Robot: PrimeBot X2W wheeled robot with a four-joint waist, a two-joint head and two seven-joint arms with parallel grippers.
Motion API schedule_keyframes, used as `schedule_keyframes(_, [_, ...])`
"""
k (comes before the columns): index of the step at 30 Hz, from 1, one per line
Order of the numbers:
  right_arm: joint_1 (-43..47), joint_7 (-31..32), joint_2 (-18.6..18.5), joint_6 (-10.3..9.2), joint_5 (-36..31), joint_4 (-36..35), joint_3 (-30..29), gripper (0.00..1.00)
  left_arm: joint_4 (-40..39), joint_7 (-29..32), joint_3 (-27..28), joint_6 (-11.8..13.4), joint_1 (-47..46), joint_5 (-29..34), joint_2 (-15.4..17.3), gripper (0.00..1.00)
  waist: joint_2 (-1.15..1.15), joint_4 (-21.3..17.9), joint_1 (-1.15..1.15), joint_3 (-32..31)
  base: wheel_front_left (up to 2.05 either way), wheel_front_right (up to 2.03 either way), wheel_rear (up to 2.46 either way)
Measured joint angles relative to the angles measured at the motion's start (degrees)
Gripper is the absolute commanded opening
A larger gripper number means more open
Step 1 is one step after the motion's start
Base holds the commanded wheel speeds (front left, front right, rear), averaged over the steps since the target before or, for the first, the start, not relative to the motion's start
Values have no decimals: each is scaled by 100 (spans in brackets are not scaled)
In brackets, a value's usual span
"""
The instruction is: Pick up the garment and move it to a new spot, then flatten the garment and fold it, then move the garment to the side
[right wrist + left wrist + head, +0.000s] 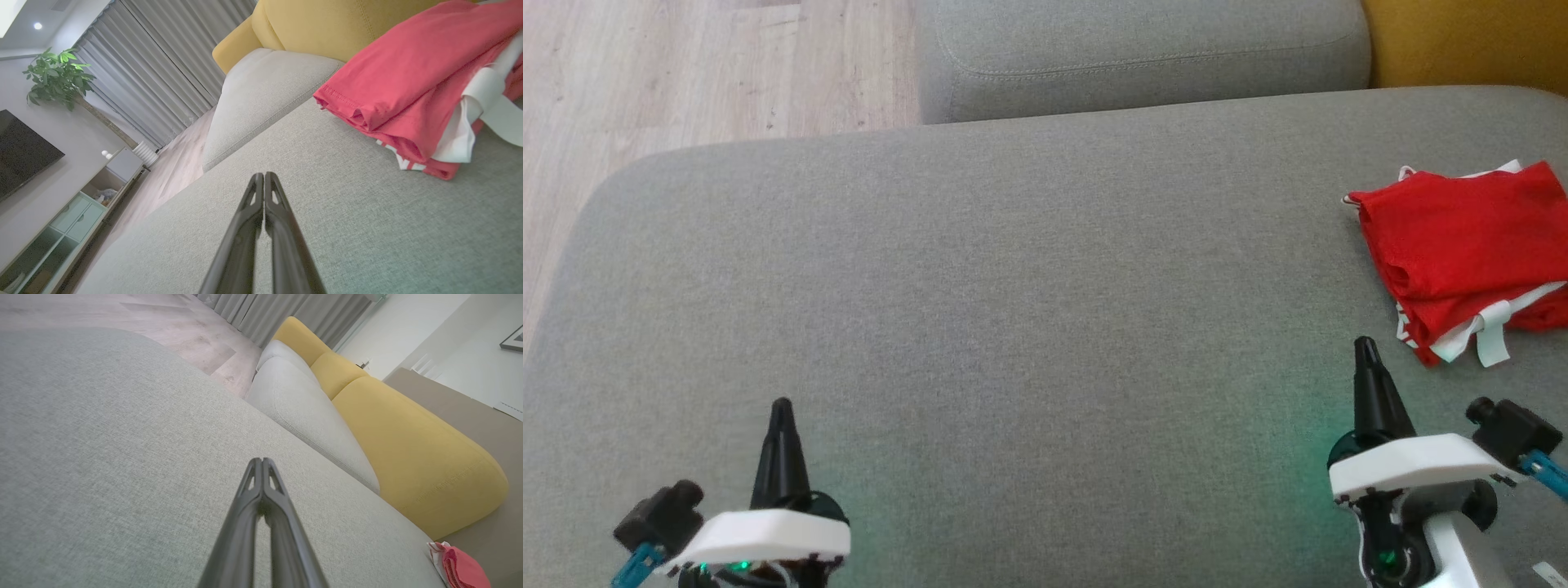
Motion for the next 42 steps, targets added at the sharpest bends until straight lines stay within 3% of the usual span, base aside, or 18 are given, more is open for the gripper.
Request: schedule_keyframes(42, [4, 650, -4, 0, 2716, -260, -426, 0, -70, 703, 471, -54, -122, -2401, -9, 0, 0, 97, 0, -62, 0, 0, 0])
